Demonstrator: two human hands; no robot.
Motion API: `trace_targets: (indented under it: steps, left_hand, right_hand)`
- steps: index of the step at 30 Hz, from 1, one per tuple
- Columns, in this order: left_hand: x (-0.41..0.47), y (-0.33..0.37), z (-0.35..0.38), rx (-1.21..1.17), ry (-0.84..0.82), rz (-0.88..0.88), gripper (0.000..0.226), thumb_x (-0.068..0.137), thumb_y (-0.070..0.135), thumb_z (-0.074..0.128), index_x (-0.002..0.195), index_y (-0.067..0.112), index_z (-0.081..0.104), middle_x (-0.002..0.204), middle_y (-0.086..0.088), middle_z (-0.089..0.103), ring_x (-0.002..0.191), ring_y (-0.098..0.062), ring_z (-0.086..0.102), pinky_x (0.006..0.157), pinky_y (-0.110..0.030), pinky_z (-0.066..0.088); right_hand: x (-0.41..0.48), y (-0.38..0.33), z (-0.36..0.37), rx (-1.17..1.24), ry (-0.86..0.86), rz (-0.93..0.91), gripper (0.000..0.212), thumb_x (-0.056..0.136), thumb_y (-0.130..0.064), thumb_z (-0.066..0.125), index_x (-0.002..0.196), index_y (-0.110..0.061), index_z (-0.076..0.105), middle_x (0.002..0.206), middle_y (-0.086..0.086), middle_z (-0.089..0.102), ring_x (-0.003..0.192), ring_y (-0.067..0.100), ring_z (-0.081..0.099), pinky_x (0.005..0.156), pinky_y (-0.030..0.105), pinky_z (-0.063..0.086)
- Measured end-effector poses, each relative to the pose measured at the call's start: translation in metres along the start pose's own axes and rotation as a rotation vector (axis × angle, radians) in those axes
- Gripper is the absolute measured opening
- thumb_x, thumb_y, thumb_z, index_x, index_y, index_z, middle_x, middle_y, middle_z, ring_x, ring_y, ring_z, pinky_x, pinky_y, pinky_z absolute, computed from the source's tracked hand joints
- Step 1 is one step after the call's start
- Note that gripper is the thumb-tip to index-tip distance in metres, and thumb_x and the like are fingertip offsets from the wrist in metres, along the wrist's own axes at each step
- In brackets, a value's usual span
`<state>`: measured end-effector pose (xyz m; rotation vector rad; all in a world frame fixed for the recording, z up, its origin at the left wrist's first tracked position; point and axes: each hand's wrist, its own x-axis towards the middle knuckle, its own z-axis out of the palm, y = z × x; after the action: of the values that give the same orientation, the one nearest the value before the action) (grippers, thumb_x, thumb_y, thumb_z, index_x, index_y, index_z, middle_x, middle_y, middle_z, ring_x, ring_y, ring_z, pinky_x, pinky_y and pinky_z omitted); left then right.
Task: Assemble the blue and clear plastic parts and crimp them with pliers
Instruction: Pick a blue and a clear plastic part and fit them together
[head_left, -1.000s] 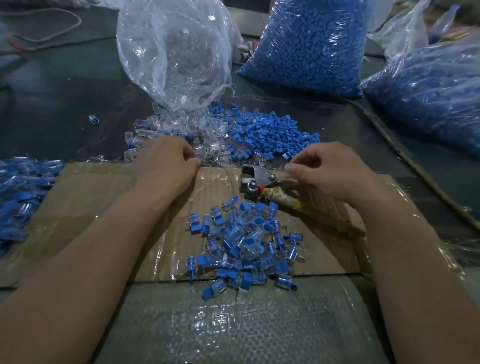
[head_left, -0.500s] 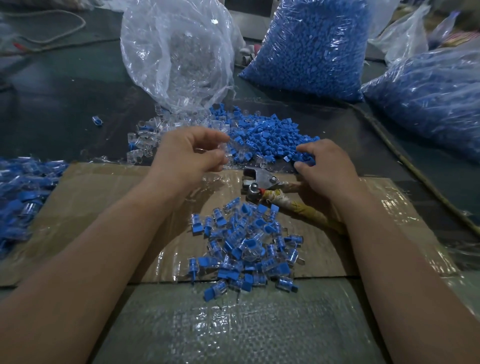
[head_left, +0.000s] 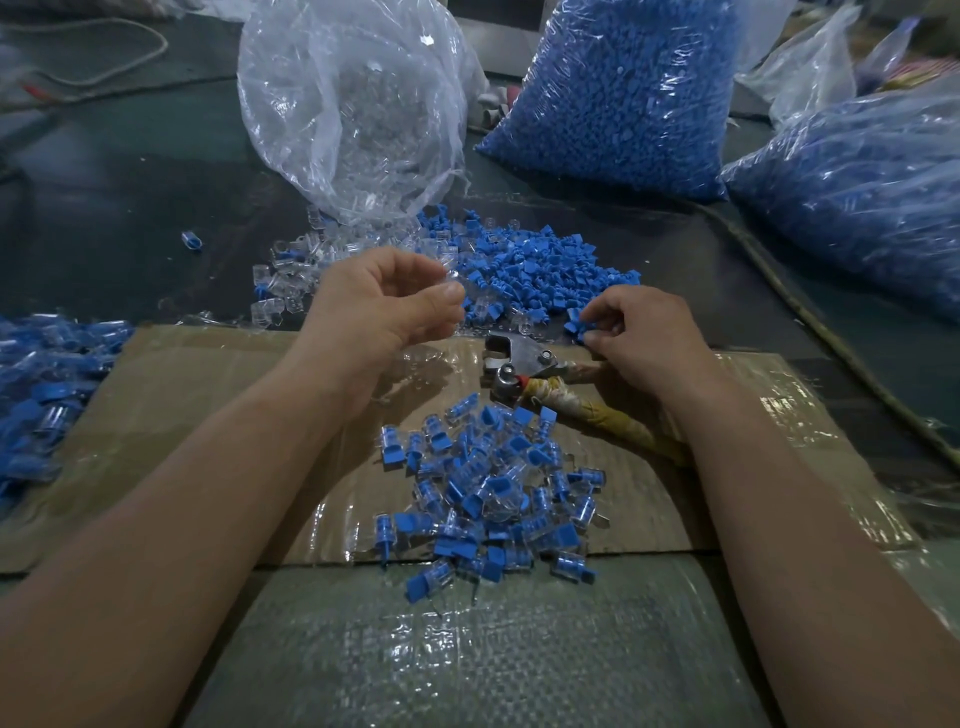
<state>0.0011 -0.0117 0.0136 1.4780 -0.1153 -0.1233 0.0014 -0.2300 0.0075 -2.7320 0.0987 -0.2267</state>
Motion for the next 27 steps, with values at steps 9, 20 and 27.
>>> trace_targets:
  steps: [9, 20, 27]
  left_hand:
    - [-0.0007, -0.0003, 0.0029, -0.060, -0.047, -0.002, 0.021, 0.063, 0.014, 0.063, 0.083, 0.009, 0.060, 0.079, -0.007, 0.065, 0.071, -0.012, 0.068, 0.064, -0.017, 0.053]
    - [-0.0007, 0.0002, 0.0043, -0.095, -0.086, -0.037, 0.025, 0.061, 0.013, 0.063, 0.085, 0.006, 0.062, 0.080, -0.008, 0.066, 0.072, -0.013, 0.068, 0.065, -0.017, 0.053]
    - [-0.0036, 0.0029, 0.0042, -0.092, -0.137, -0.050, 0.029, 0.054, 0.009, 0.066, 0.083, 0.006, 0.064, 0.072, -0.001, 0.067, 0.070, -0.011, 0.067, 0.063, -0.016, 0.053]
  right_hand:
    - [0.0004, 0.0008, -0.0009, 0.012, -0.065, 0.015, 0.011, 0.087, -0.013, 0.060, 0.097, -0.018, 0.058, 0.090, -0.005, 0.052, 0.087, 0.012, 0.049, 0.079, 0.028, 0.041]
    - [0.0014, 0.0030, -0.0028, -0.025, -0.135, -0.001, 0.008, 0.090, -0.016, 0.056, 0.086, -0.021, 0.053, 0.082, -0.007, 0.046, 0.084, 0.012, 0.045, 0.073, 0.027, 0.034]
    - [-0.0023, 0.0006, -0.0027, 0.094, 0.096, -0.059, 0.010, 0.089, -0.016, 0.058, 0.081, -0.019, 0.052, 0.075, -0.009, 0.050, 0.068, 0.004, 0.045, 0.059, 0.018, 0.033]
